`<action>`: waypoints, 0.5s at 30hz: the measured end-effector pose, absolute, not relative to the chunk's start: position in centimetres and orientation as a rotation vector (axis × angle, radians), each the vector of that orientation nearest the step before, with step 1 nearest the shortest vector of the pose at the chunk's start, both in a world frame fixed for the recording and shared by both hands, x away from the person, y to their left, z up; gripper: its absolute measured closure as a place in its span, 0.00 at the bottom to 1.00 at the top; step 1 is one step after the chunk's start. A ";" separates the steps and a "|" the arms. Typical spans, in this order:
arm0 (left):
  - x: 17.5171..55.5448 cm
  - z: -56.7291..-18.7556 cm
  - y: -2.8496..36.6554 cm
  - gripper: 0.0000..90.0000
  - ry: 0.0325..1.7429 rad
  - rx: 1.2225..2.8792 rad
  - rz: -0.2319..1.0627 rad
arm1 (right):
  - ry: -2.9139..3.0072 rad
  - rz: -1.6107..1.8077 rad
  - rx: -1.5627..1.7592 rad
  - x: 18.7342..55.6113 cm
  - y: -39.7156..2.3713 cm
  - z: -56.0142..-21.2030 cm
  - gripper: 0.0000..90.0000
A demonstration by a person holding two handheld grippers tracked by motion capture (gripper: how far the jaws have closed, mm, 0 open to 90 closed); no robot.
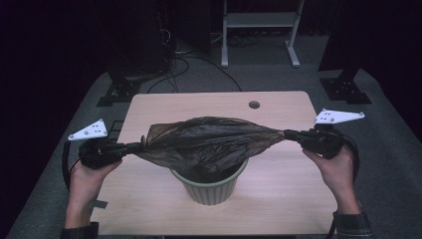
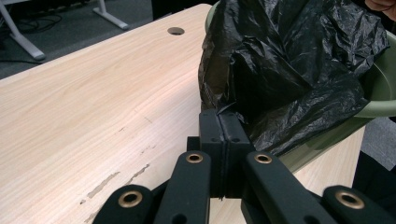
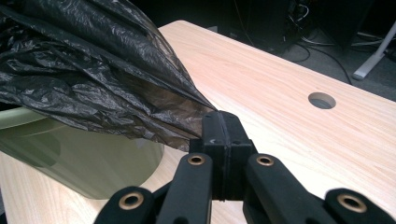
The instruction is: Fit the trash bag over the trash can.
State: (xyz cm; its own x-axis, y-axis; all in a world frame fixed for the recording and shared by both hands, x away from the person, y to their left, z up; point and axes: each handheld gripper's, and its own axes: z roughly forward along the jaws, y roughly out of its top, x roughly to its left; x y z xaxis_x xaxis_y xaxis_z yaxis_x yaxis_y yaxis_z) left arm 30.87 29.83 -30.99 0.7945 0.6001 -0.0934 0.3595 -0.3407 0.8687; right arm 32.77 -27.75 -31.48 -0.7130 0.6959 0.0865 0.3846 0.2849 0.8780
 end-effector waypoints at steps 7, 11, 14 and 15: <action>30.1 -29.7 30.5 0.69 0.697 1.908 0.320 | 2.221 1.428 0.983 32.8 -28.0 -31.0 0.72; 29.4 -28.5 30.6 0.55 0.684 1.897 0.341 | 2.196 1.463 0.971 32.6 -28.4 -30.3 0.63; 29.0 -27.5 30.5 0.46 0.663 1.882 0.347 | 2.180 1.483 0.959 32.4 -28.5 -29.7 0.60; 28.9 -27.1 30.5 0.42 0.656 1.880 0.354 | 2.178 1.493 0.955 32.4 -28.5 -29.5 0.59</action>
